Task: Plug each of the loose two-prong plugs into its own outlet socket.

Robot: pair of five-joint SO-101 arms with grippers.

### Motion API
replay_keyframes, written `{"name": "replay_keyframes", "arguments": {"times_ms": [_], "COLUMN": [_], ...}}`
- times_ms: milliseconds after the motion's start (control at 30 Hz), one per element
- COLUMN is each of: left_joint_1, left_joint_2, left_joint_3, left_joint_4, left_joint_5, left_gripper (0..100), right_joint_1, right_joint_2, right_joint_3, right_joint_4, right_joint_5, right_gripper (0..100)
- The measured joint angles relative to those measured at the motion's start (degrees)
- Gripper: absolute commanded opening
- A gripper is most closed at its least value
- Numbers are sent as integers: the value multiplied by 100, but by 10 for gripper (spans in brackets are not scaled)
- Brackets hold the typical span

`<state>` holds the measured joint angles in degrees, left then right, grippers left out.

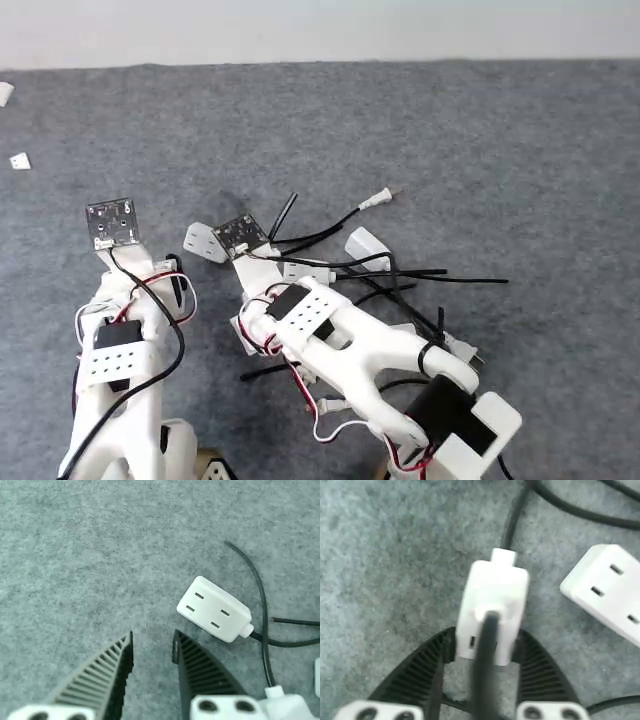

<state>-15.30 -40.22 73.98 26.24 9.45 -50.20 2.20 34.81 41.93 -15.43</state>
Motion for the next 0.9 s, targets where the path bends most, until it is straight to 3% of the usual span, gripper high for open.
{"name": "replay_keyframes", "arguments": {"times_ms": [267,533,700,900], "left_joint_1": [0,0,114,343], "left_joint_2": [0,0,0,0], "left_joint_3": [0,0,0,0], "left_joint_4": [0,0,0,0], "left_joint_5": [0,0,9,-53], "left_gripper": [123,126,126,126], "right_joint_1": [492,1257,2681,5451], "right_joint_2": [-352,-2752,-4448,-5820], "right_joint_3": [-246,79,343,1319], "right_joint_4": [1020,2048,2980,3200], "right_joint_5": [176,1556,2418,2514], "right_gripper": [9,9,9,9]}}
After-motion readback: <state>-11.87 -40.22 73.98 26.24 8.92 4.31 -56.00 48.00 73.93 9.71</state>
